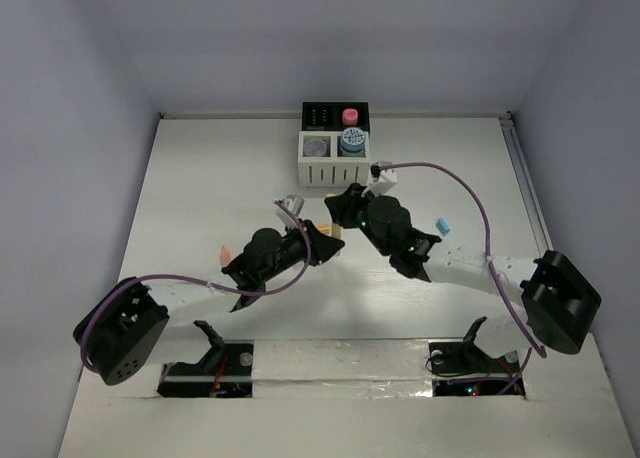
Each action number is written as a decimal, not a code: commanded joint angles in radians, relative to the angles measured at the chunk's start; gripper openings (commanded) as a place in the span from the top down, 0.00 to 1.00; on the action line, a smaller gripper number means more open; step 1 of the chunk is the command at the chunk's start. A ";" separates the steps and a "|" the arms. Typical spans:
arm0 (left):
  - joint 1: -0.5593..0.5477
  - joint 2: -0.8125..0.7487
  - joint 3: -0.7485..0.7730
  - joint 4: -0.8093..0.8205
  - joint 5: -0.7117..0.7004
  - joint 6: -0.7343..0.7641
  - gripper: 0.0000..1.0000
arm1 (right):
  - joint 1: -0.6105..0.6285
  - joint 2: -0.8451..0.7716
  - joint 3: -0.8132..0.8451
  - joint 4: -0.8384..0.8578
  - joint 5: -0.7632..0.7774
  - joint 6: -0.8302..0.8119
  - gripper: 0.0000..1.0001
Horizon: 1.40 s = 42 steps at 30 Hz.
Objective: Sort the stationery into containers
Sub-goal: Close the pen cap on the pen.
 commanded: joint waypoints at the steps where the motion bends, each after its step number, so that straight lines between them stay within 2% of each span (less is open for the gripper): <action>1: -0.003 -0.003 0.039 0.059 -0.017 -0.009 1.00 | 0.017 -0.009 -0.002 0.074 0.021 -0.002 0.82; 31: -0.003 -0.084 0.073 -0.018 -0.132 0.044 1.00 | 0.083 0.008 -0.029 0.083 0.077 -0.011 0.82; 42: -0.003 -0.156 0.114 -0.033 -0.129 0.048 1.00 | 0.112 0.002 -0.145 0.306 0.100 -0.046 0.82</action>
